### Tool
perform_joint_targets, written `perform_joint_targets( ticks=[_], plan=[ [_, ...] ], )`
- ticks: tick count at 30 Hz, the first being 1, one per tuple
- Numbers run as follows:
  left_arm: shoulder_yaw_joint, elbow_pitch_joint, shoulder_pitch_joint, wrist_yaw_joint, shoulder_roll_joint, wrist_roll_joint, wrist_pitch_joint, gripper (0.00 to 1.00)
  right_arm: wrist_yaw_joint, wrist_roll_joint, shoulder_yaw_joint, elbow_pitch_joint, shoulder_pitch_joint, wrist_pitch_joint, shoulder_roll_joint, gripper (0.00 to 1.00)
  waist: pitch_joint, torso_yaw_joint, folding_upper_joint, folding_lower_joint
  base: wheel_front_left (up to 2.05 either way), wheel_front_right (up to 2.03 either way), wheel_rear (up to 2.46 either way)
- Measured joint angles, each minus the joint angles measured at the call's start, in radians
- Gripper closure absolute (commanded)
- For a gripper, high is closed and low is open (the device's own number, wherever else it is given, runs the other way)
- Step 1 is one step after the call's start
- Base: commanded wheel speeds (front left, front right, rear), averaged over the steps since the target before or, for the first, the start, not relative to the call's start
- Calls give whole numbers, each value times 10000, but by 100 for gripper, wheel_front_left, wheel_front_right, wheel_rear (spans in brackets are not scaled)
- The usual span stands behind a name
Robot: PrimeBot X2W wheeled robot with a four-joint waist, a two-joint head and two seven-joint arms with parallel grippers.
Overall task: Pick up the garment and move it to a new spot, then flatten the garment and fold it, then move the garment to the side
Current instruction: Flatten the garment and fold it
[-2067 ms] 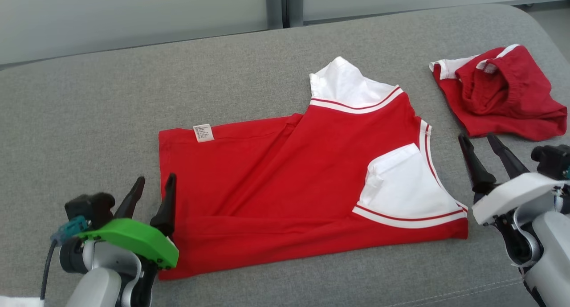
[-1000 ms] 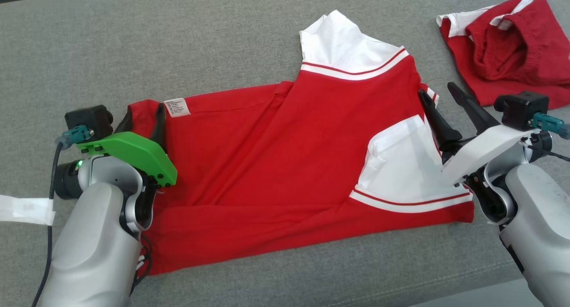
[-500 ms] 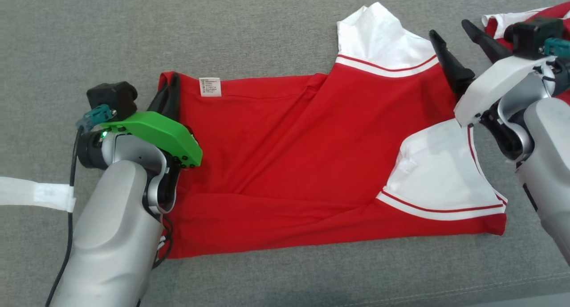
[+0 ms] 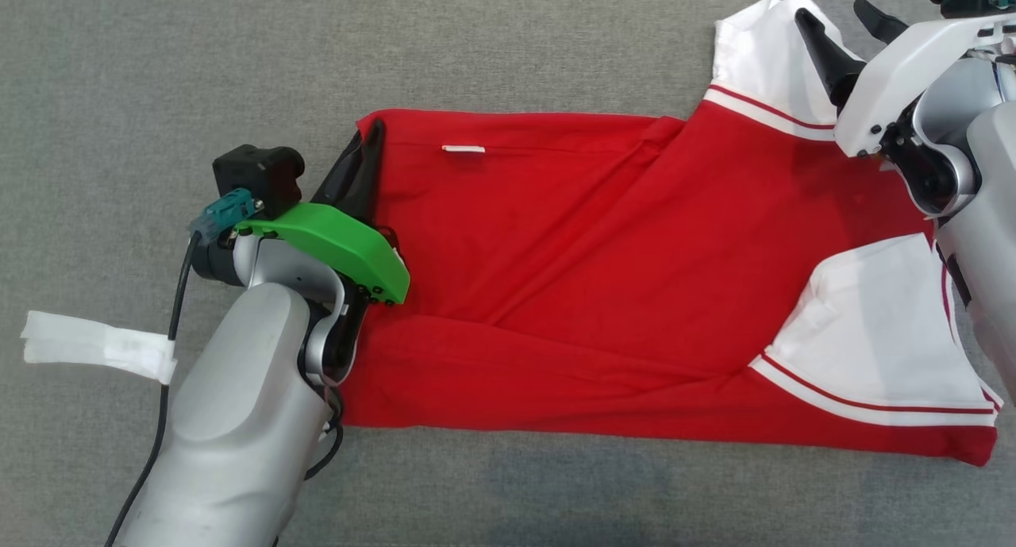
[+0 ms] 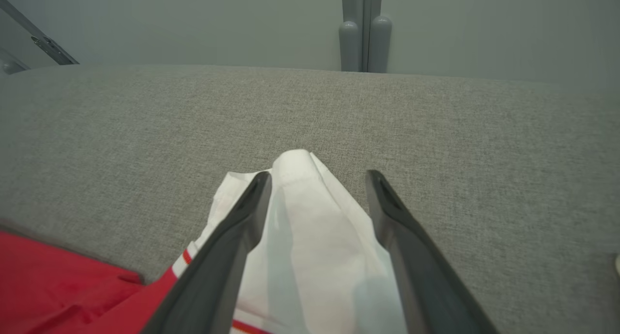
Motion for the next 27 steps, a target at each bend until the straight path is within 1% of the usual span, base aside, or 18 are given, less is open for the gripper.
perform_joint_targets(
  ticks=[1,3,6,7,8,9,10,11,12,15,17,19,24,27],
  plan=[
    [-54,0,-2,-2,-17,-35,-65,100,-88,59,-54,134,-58,42,35,0,48,87,0,0,0,0,0],
    [-142,0,-12,-2,-38,-56,-130,100,-159,77,-125,324,-172,128,88,0,143,246,0,0,0,0,0],
    [-167,2,-40,0,-52,-138,-219,100,-159,79,-128,550,-389,136,203,0,304,428,0,0,0,0,0],
    [-167,4,-48,0,-52,-144,-286,100,-157,79,-102,623,-476,136,276,22,359,470,0,0,0,0,0],
    [-167,10,-55,0,-52,-144,-291,100,-157,79,-63,686,-556,136,353,52,411,502,0,0,0,0,0],
    [-182,40,-76,0,-56,-146,-313,100,-153,75,-29,748,-603,134,405,61,456,531,0,0,0,0,0],
    [-192,67,-96,0,-61,-151,-384,100,-153,73,-10,813,-623,134,437,74,487,556,0,1,0,0,0],
    [-194,92,-109,0,-61,-165,-387,100,-151,71,21,899,-633,134,443,96,511,572,0,0,0,0,0],
    [-192,132,-114,2,-63,-192,-389,100,-150,63,65,988,-658,134,447,100,527,571,0,1,0,0,0],
    [-173,293,-114,12,-67,-221,-483,100,-142,52,119,1139,-740,67,550,100,526,482,0,0,0,0,0],
    [-146,368,-114,19,-69,-232,-552,100,-56,-48,205,1225,-795,-182,596,100,491,353,0,0,0,0,0],
    [-104,426,-115,21,-69,-234,-598,100,-42,-56,303,1225,-858,-422,625,100,457,261,0,0,0,0,0],
    [86,585,-115,21,-71,-341,-744,100,123,-65,355,972,-930,-1346,738,100,294,58,1,0,0,0,0],
    [201,606,-114,17,-71,-428,-838,100,125,-65,339,771,-875,-2056,736,100,128,-36,0,0,0,0,0]
  ],
)
